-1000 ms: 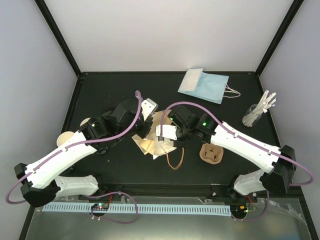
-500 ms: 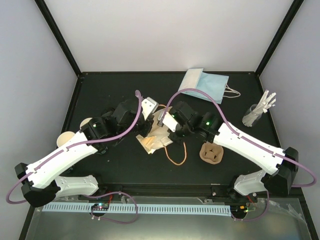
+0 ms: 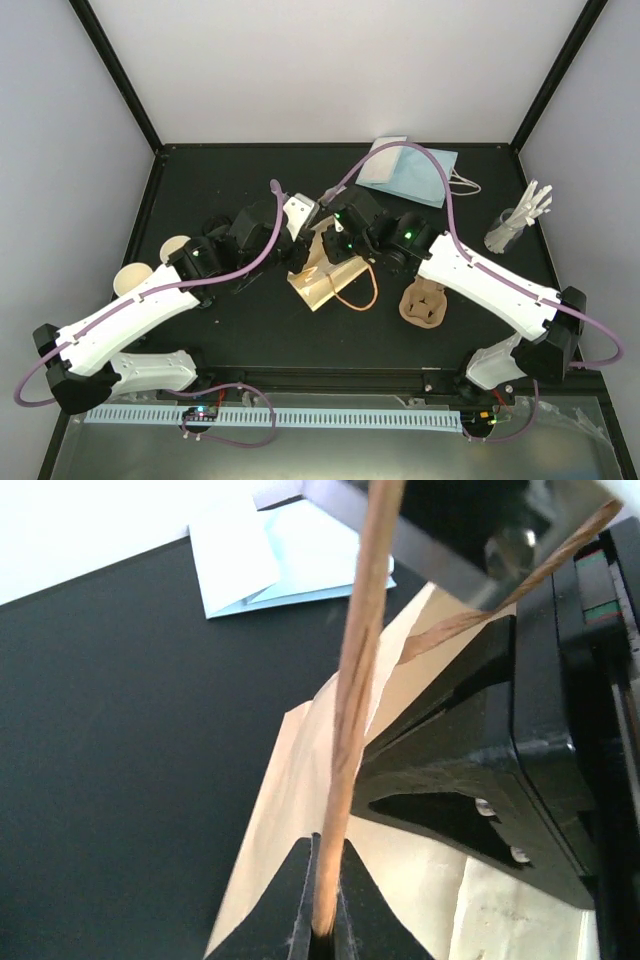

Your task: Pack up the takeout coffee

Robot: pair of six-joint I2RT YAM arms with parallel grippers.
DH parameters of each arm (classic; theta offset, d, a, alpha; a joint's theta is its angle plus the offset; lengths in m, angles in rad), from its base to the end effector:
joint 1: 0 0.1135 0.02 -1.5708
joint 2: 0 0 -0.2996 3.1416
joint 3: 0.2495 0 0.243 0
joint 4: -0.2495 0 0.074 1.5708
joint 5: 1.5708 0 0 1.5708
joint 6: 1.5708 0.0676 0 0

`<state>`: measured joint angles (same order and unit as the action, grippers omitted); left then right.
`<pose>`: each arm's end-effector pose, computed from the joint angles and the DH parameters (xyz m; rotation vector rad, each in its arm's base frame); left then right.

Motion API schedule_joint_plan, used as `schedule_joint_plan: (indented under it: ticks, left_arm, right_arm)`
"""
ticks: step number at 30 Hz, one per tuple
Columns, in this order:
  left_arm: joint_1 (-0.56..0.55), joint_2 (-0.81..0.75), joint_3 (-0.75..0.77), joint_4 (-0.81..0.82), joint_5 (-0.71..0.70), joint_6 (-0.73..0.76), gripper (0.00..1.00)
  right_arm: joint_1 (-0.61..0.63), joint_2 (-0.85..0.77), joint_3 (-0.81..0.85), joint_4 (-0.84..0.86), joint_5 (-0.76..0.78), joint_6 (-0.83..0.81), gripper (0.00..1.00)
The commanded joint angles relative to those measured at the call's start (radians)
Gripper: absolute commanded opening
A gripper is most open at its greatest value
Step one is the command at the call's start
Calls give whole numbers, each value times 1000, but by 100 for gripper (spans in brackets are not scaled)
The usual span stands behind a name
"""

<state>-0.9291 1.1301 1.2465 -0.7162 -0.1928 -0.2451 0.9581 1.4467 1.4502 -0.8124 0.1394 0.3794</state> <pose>0.1510 -0.1805 0.3922 0.6300 2.1032 -0.4643 0.1891 0.2527 0.3696 -0.6258 2.3395 0.4685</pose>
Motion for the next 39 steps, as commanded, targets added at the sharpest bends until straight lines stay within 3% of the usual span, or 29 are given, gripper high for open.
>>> schedule_joint_plan:
  ticks: [1,6,13,23,30,39]
  left_arm:
    - [4,-1,-20,98,34,-50,2]
    - [4,1,-31,116,12,-92,1]
    - [7,-36,-64,172,-28,-155,2]
    - [17,-59,-79,185,-55,-178,2]
    - [50,-58,-46,150,-55,-165,2]
    - [76,-60,-12,119,11,-112,1]
  right_arm:
    - [-4,6,38,31,49,249,1]
    - [-4,-4,20,69,19,378,1]
    - [-4,-69,-140,235,-11,546,1]
    - [1,-68,-185,197,103,638,1]
    - [25,-96,-248,253,159,478,1]
    - [26,-224,-422,461,75,103,1]
